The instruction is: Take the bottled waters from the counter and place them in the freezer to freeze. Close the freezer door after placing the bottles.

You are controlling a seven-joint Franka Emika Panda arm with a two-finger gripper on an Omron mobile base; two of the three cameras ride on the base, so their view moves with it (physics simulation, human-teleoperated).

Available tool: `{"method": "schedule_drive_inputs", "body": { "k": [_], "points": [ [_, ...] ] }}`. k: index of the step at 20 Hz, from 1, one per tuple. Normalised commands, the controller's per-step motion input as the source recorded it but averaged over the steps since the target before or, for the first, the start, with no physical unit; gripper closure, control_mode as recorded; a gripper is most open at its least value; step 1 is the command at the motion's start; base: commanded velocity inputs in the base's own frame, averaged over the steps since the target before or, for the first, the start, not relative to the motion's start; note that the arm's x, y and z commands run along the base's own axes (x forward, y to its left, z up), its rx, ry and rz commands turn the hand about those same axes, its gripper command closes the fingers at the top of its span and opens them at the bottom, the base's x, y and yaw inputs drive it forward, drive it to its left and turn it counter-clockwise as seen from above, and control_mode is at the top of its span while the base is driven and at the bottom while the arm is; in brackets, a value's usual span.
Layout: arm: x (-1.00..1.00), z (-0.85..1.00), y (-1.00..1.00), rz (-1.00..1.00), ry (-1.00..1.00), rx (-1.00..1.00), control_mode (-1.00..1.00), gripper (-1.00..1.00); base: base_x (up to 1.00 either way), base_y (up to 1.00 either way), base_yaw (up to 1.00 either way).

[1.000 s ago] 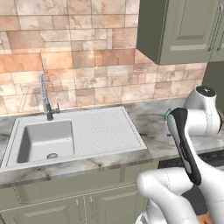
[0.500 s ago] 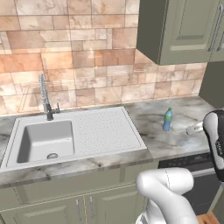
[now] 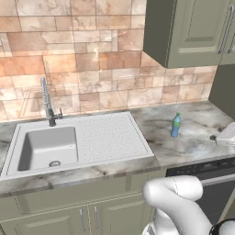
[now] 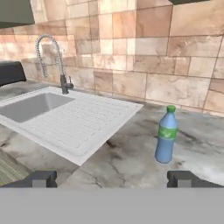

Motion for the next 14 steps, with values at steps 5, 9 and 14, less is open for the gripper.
{"method": "schedule_drive_inputs", "body": {
  "k": [5,9,14],
  "points": [
    [0.00,-0.05,-0.34,0.13,-0.29,0.03,-1.00,-1.00,0.00,0.00,0.00],
    [0.00,-0.03,-0.02,0.00,0.00,0.04,-1.00,-1.00,0.00,0.00,0.00],
    [0.05,-0.04,0.10,0.01,-0.03,0.00,-1.00,-1.00,0.00,0.00,0.00]
  ]
}}
